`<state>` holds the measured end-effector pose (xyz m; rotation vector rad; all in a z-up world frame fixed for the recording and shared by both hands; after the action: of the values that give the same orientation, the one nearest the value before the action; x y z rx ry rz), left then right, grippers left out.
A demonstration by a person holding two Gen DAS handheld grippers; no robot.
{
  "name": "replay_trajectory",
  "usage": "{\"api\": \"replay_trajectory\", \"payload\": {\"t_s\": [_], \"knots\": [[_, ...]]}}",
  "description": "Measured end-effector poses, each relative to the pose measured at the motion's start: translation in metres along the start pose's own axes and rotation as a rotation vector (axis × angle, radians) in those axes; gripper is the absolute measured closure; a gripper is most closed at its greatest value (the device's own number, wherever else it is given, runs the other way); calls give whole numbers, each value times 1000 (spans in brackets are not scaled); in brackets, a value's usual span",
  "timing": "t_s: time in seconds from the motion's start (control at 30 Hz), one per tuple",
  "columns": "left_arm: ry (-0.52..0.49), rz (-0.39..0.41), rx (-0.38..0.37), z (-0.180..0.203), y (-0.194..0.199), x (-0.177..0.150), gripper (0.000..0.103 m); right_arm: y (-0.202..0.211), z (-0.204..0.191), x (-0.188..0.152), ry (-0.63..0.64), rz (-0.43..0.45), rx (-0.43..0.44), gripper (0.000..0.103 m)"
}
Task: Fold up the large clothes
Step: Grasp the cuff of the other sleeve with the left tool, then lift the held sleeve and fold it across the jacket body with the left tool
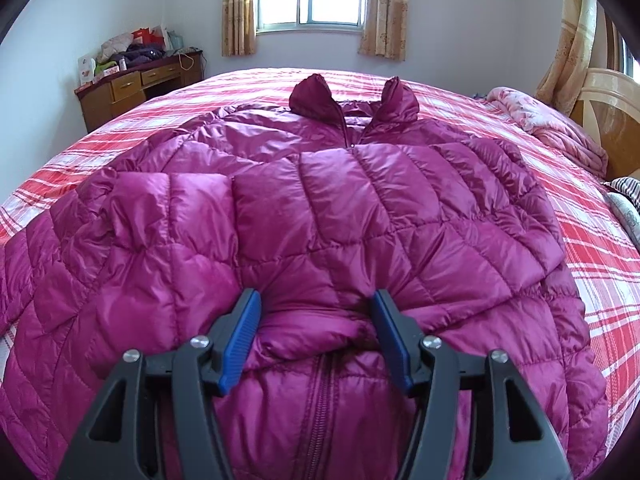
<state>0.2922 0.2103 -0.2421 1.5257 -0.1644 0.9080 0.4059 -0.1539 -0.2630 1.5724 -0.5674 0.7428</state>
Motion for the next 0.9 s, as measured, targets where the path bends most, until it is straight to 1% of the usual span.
{"api": "replay_trajectory", "payload": {"t_s": [0.03, 0.07, 0.1, 0.13, 0.17, 0.2, 0.23, 0.33, 0.5, 0.53, 0.6, 0.77, 0.9], "knots": [[-9, 1, 3, 3, 0, -1, 42, 1, 0, 0, -2, 3, 0, 41], [-21, 6, 9, 6, 1, -1, 46, 1, 1, -1, -4, 6, 0, 41], [-34, 11, 7, 9, 3, -2, 59, 2, 1, -1, -6, 9, 1, 40], [-38, 11, 4, 10, 2, 0, 67, 2, 1, -1, -8, 11, 2, 40], [-40, 13, 2, 9, 3, 1, 70, 2, 1, -1, -11, 12, 3, 40], [-39, 20, -9, 8, 5, 4, 79, 2, 1, -1, -12, 13, 4, 40], [-44, 29, -22, 8, 8, 7, 85, 2, 2, -1, -10, 12, 4, 39], [-72, 78, -26, 12, 21, 21, 88, 2, 2, -1, -10, 14, 5, 39], [-124, 185, -25, 27, 50, 52, 89, 2, 2, -2, -11, 15, 5, 38], [-140, 206, -18, 30, 56, 58, 89, 3, 2, -1, -12, 15, 6, 37], [-178, 250, 21, 38, 65, 70, 89, 3, 3, -1, -14, 17, 6, 37], [-218, 298, 27, 56, 79, 94, 89, 3, 3, -1, -16, 20, 9, 37], [-263, 359, 20, 78, 99, 109, 89, 3, 3, -1, -18, 19, 13, 36]]}}
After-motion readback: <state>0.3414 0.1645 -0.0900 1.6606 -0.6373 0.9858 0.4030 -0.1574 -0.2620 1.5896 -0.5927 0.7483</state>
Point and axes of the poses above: each gripper's, at about its wrist camera, not at the fingertips, and y roughly against the way its jaws point, z to its right, x to its top, the point moved 7 cm from there along -y, roughly the way its jaws point, and after that the axes turned 8 degrees about x, right-handed, at the moved point
